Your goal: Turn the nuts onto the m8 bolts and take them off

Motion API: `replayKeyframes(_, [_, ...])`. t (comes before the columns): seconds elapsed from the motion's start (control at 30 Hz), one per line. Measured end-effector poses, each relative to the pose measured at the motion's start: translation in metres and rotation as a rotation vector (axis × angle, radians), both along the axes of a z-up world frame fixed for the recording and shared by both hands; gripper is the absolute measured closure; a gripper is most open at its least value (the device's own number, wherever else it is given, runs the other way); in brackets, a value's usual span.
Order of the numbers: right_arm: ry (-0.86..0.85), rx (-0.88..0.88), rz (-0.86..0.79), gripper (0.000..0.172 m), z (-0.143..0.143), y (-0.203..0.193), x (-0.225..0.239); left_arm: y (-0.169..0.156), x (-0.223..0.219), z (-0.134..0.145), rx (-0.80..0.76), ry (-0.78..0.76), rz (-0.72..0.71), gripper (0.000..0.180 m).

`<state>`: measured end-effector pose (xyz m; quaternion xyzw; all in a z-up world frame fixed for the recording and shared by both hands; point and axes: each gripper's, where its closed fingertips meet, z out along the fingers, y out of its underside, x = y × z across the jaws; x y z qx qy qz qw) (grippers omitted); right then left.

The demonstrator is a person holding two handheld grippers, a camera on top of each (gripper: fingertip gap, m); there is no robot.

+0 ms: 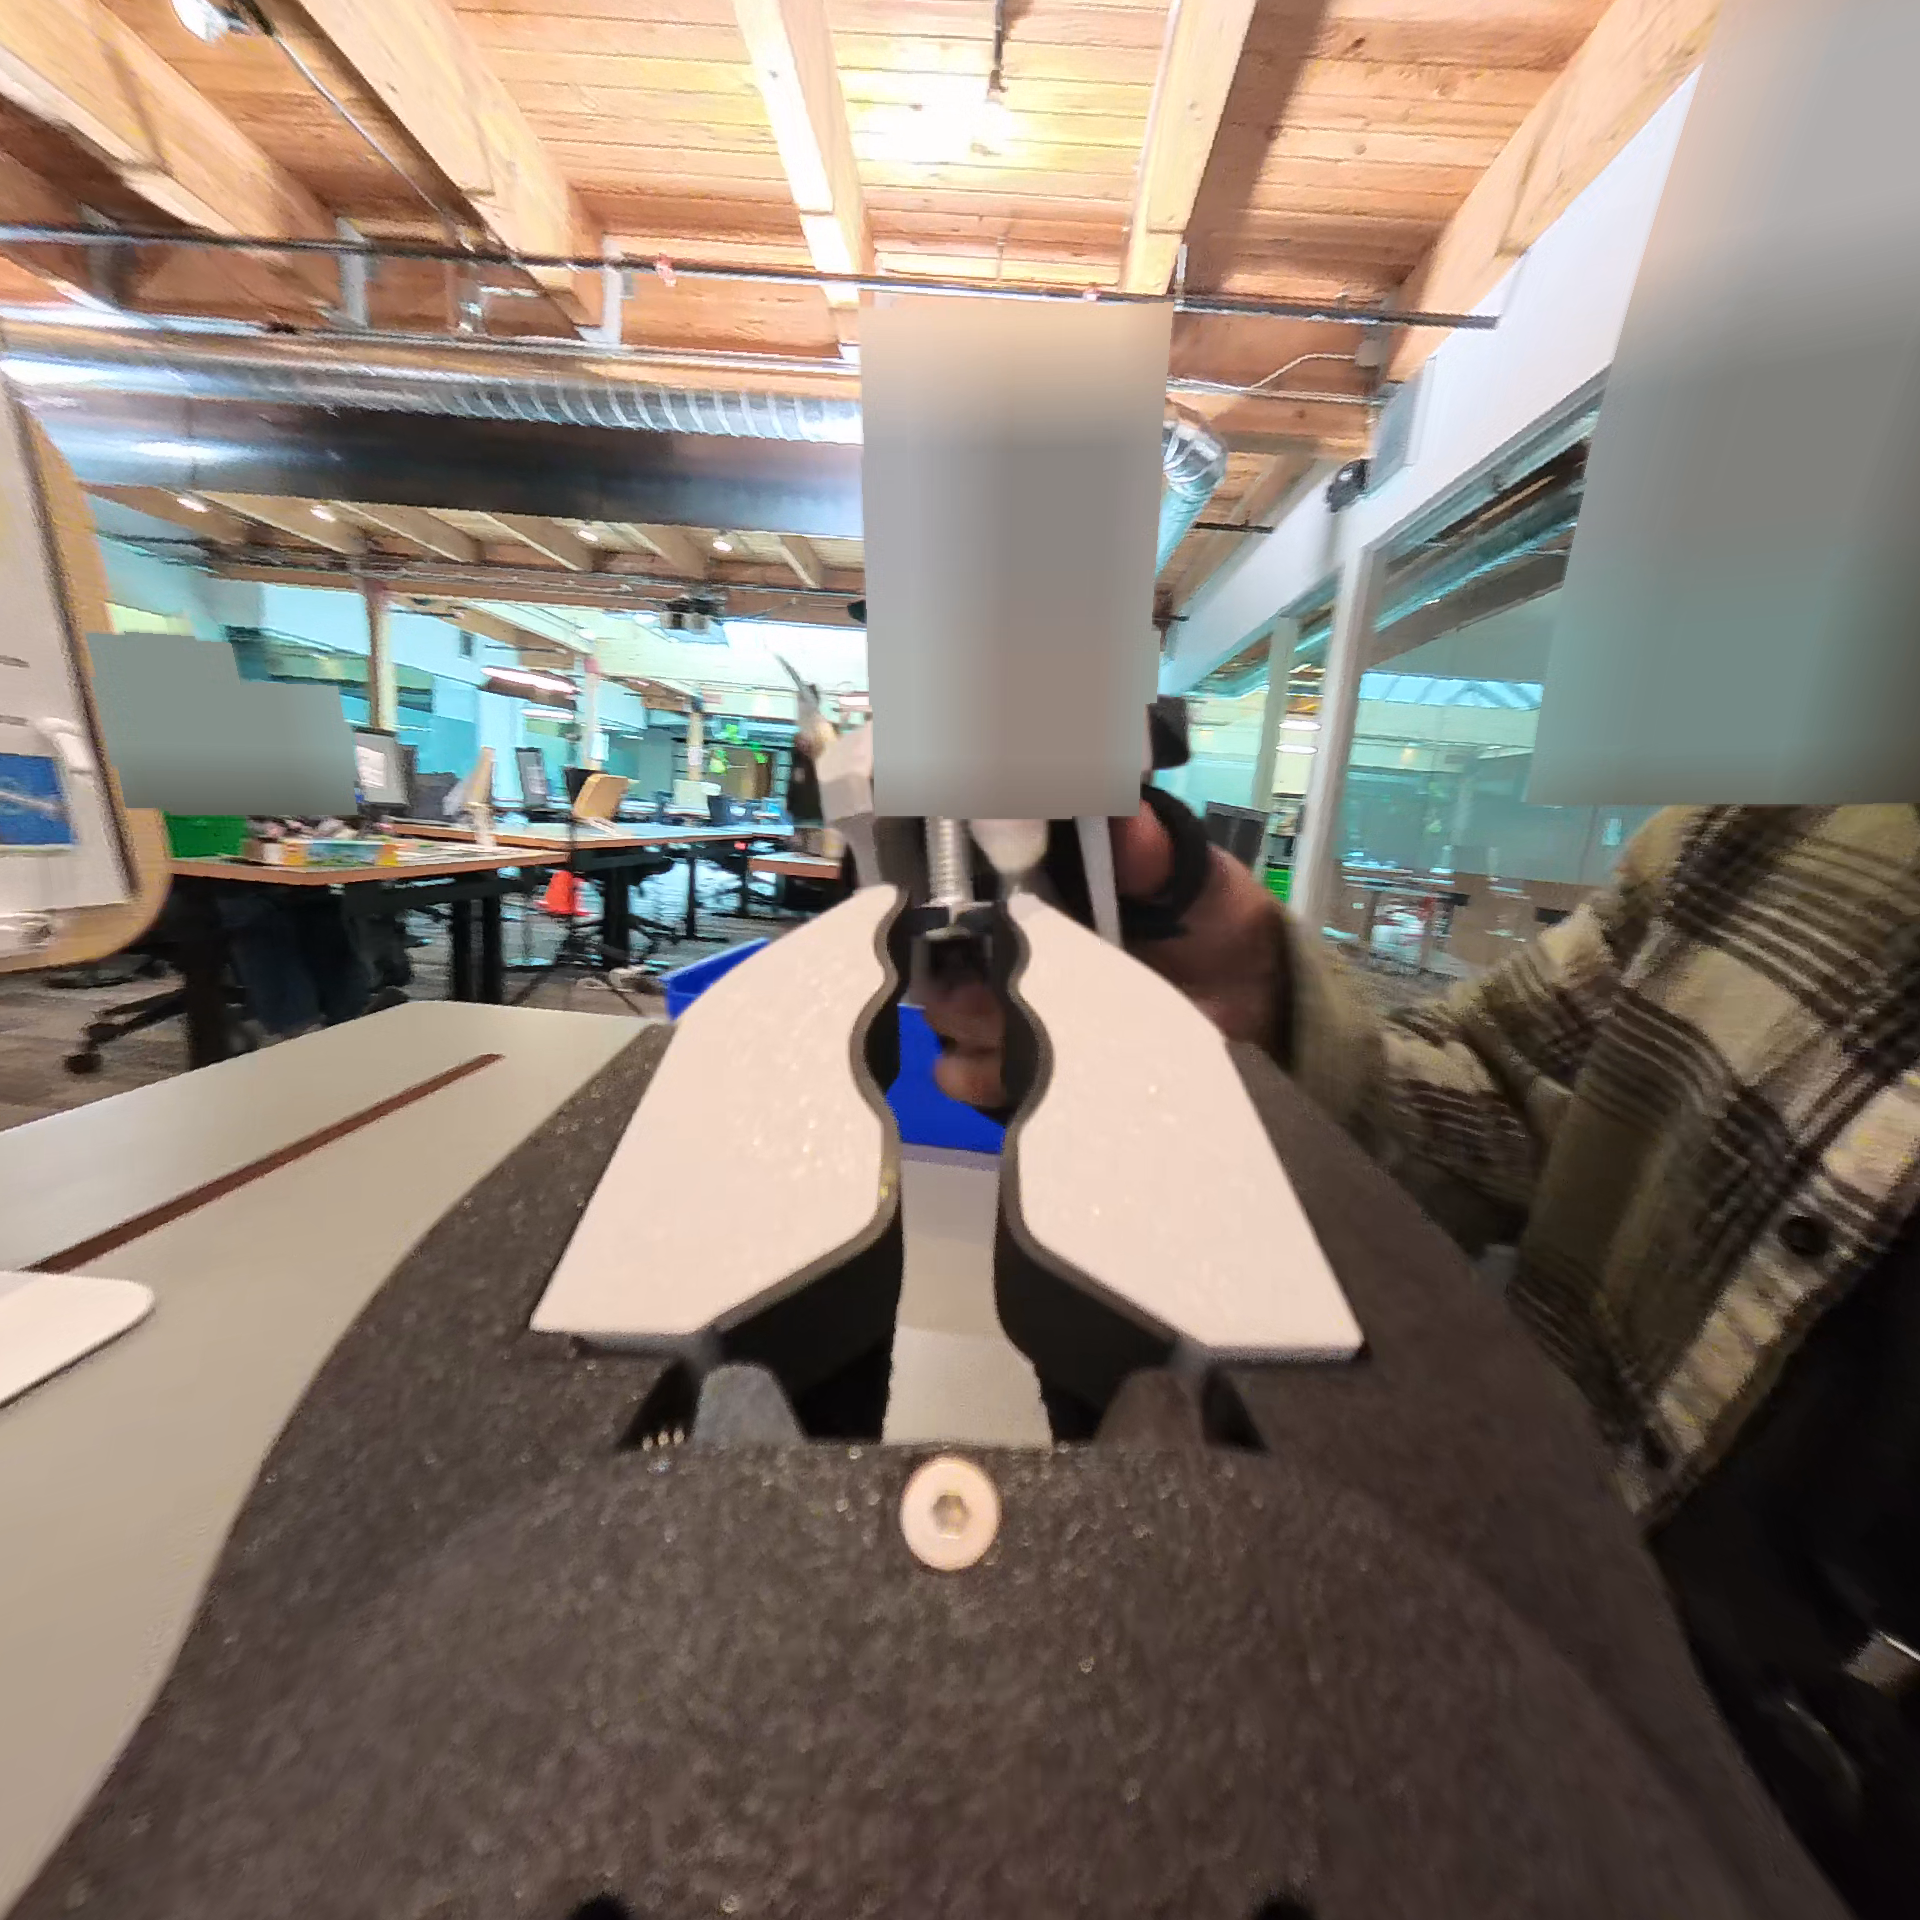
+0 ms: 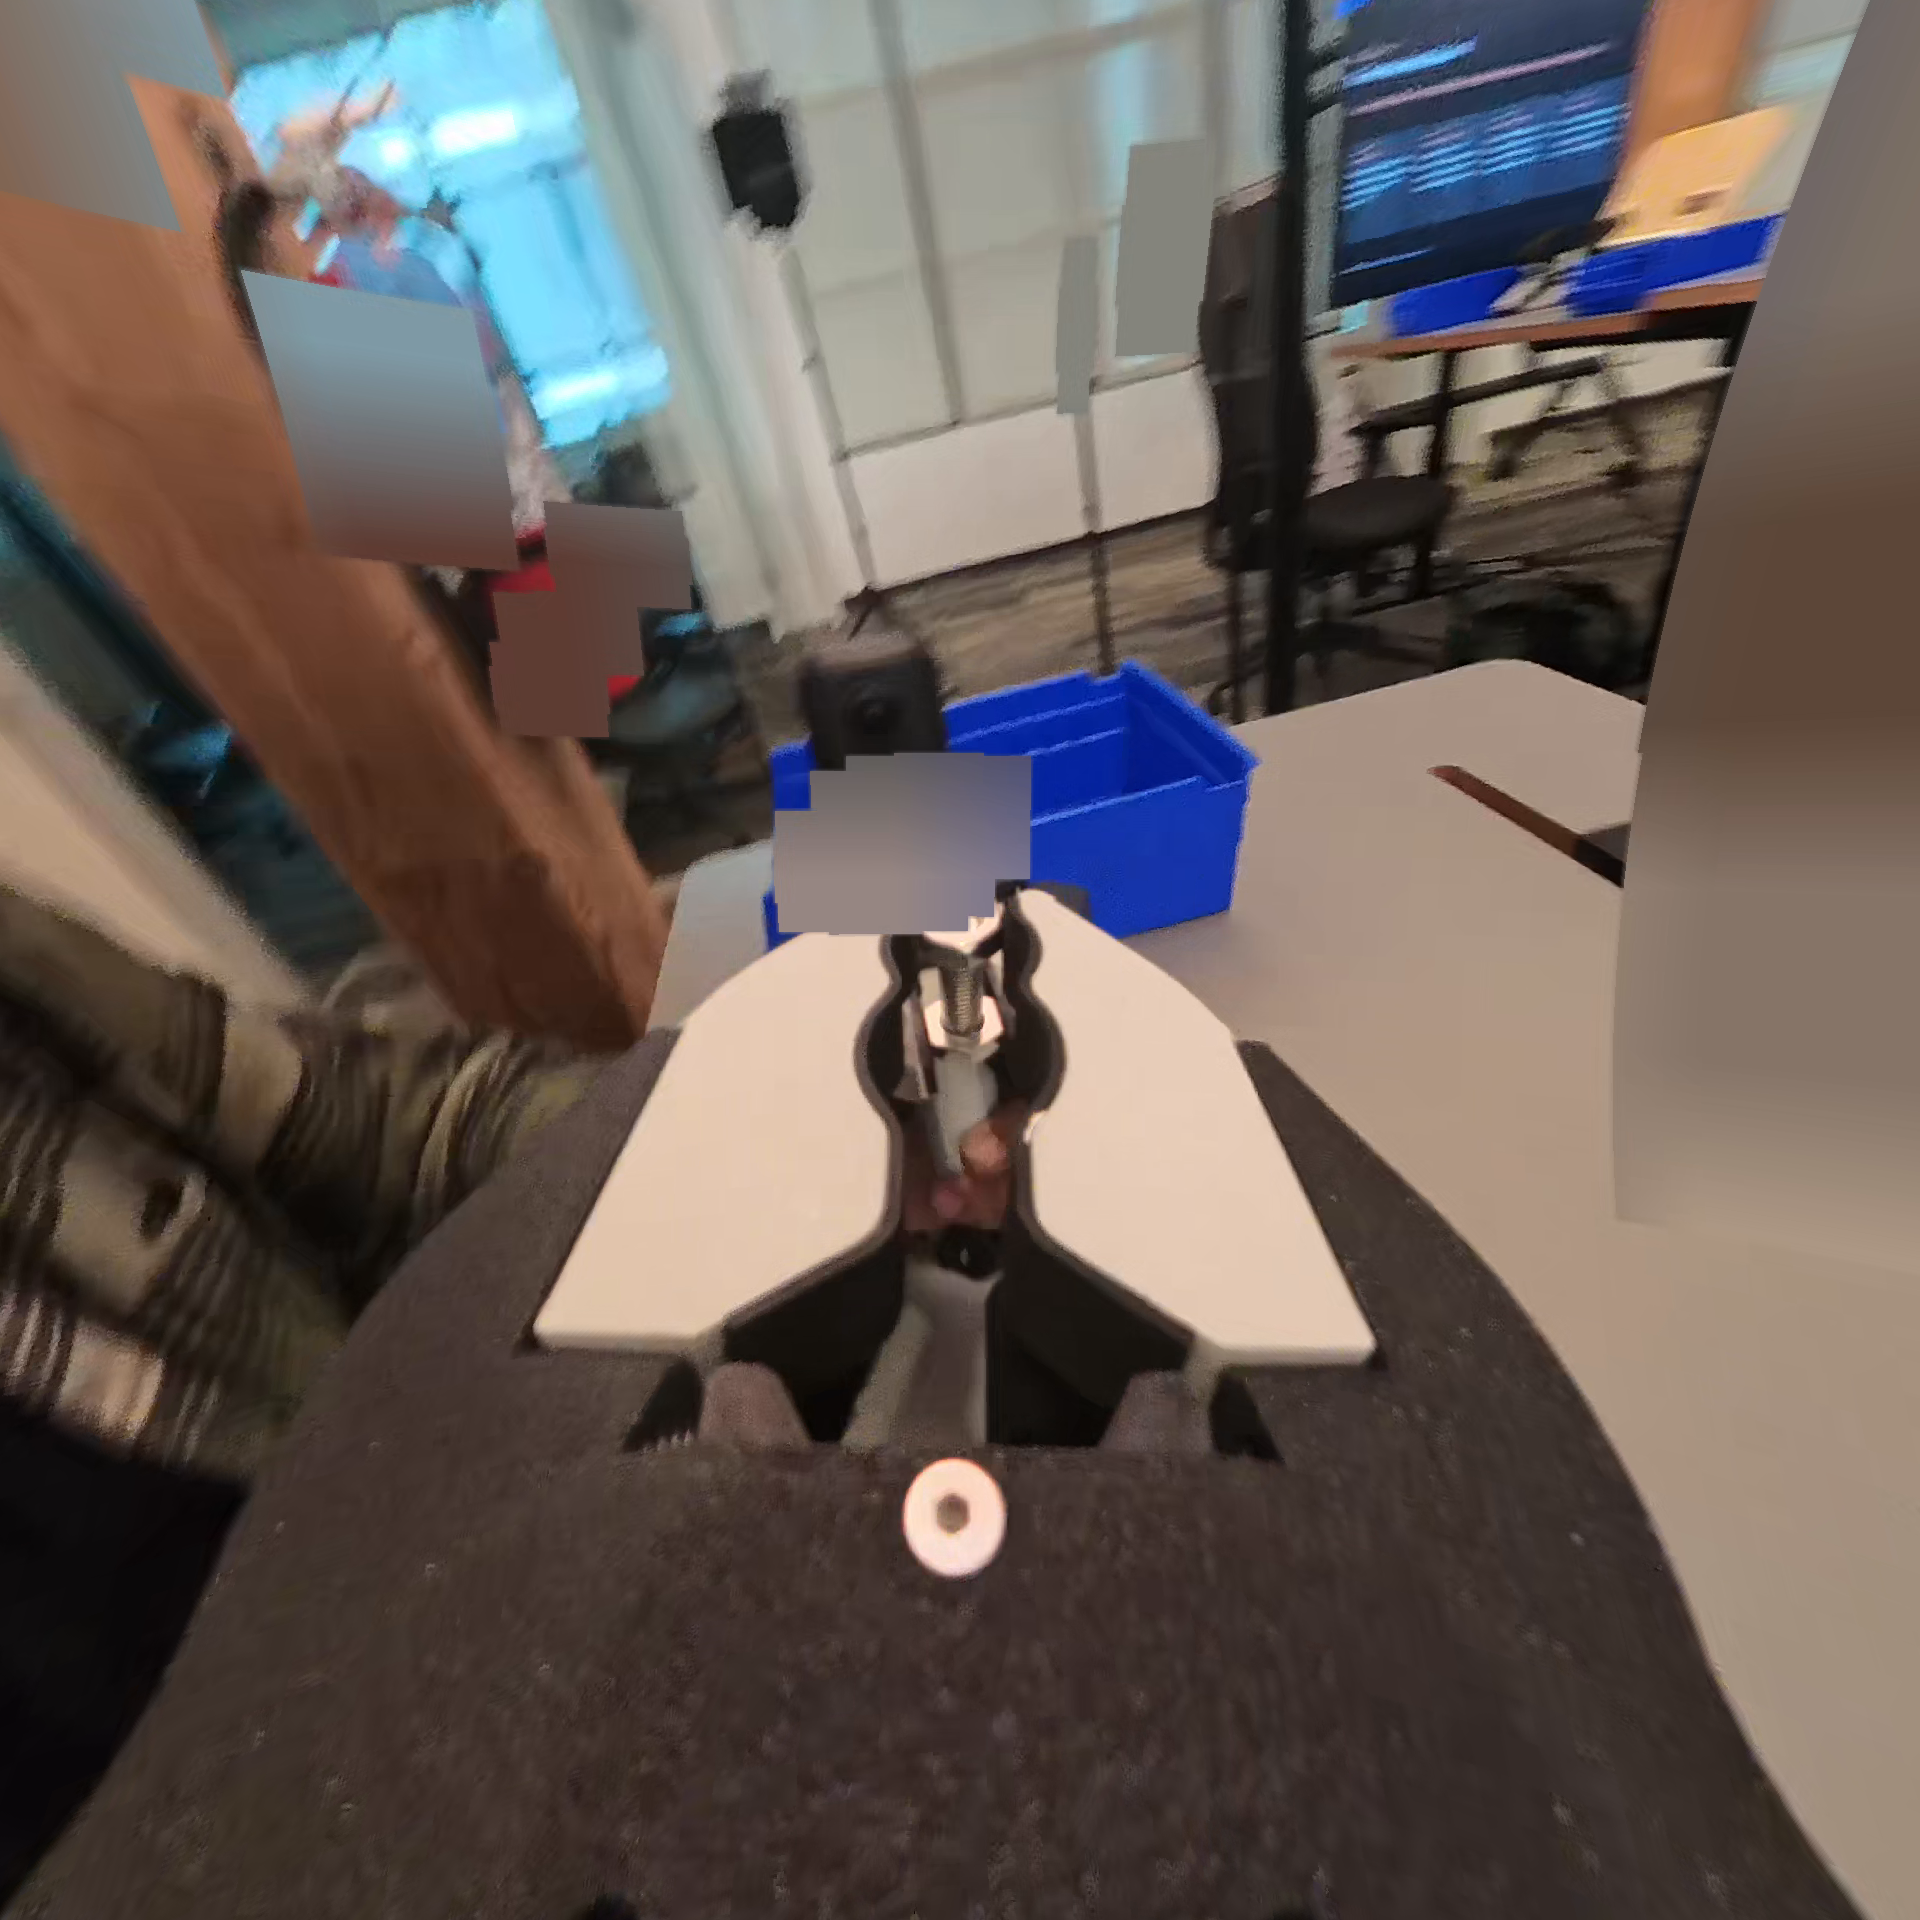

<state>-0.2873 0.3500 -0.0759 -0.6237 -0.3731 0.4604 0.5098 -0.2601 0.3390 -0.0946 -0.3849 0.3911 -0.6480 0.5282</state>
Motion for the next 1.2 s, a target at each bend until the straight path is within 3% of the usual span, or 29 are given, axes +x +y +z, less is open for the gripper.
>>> replayKeyframes(0.17, [-0.257,0.221,0.478,0.157,-0.008,-0.028,0.008,-0.022,0.008,-0.004,0.006,0.027,-0.176,0.167])
replayKeyframes(0.27, [-0.291,0.254,0.633,0.156,-0.011,-0.029,0.014,-0.022,0.012,-0.005,-0.012,0.027,-0.189,0.167])
replayKeyframes(0.3, [-0.298,0.244,0.599,0.141,-0.011,-0.021,0.013,-0.02,0.012,-0.005,-0.01,0.025,-0.174,0.166])
replayKeyframes(0.37, [-0.297,0.197,0.436,0.09,-0.01,0.0,0.013,-0.017,0.009,-0.004,-0.009,0.014,-0.144,0.166])
replayKeyframes(0.4, [-0.258,0.179,0.378,0.085,-0.007,0.003,0.013,-0.014,0.008,-0.003,-0.012,0.007,-0.127,0.166])
replayKeyframes(0.47, [-0.163,0.154,0.253,0.09,-0.001,0.003,0.013,-0.01,0.006,-0.002,-0.021,0.001,-0.105,0.167])
replayKeyframes(0.57, [-0.054,0.073,-0.016,0.08,-0.001,0.013,0.013,-0.007,0.006,-0.003,-0.025,-0.003,-0.085,0.167])
replayKeyframes(0.67, [-0.013,0.074,-0.15,0.082,0.0,0.019,0.018,-0.01,0.006,-0.003,-0.019,-0.003,-0.096,0.166])
replayKeyframes(0.93, [-0.116,0.127,-0.139,0.089,0.002,0.024,0.039,-0.011,0.002,0.002,-0.019,-0.029,-0.111,0.167])
replayKeyframes(1.07, [-0.059,0.156,-0.052,0.085,0.017,0.011,0.03,-0.011,0.002,0.002,-0.017,-0.028,-0.109,0.167])
replayKeyframes(1.2, [-0.14,0.166,-0.069,0.087,0.005,0.017,0.022,-0.012,0.003,0.002,-0.015,-0.027,-0.113,0.166])
